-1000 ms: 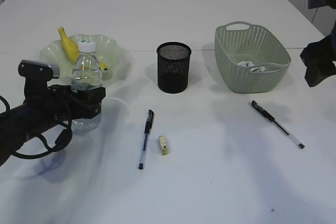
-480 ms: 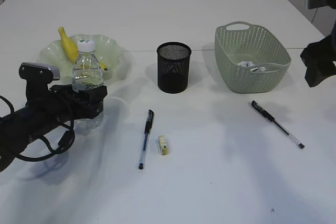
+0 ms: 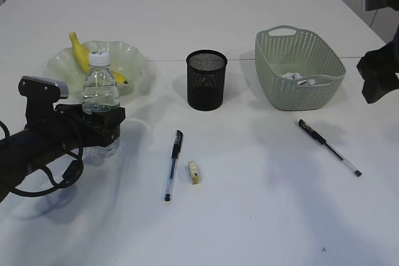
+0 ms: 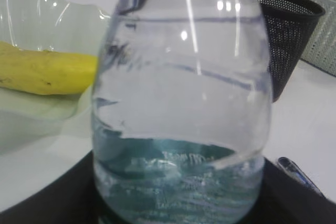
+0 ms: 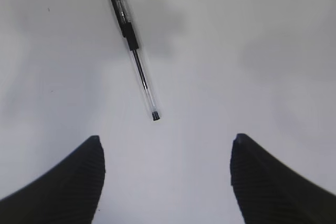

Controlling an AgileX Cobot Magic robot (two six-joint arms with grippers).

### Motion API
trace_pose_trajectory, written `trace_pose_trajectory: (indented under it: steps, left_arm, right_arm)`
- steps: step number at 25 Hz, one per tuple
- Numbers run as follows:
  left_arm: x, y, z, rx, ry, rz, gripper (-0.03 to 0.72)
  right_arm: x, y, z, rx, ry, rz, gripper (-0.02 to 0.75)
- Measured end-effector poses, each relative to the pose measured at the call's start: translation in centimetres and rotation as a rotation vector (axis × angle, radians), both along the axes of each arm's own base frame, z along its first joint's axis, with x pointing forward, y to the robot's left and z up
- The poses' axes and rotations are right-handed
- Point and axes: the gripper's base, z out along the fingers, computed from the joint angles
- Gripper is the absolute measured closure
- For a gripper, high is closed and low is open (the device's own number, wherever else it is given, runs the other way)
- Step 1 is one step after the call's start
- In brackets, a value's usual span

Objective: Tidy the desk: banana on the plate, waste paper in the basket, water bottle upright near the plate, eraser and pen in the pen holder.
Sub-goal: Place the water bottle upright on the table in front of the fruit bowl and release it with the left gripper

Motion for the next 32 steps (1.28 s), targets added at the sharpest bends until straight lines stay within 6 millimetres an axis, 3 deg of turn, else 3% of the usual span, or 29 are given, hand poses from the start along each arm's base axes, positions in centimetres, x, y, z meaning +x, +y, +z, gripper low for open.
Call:
trace_pose_trajectory:
  steps: [23, 32]
  left_arm:
    - [0.1, 0.2, 0.1, 0.033, -0.007, 0.018, 0.212]
    - [0.0, 0.3, -1.0, 0.017, -0.014, 0.026, 0.213]
  right_arm:
    - [0.0, 0.0, 0.0, -0.003, 0.001, 0.007, 0.203]
    - [0.0, 0.0, 0.0, -0.003, 0.001, 0.007, 0.203]
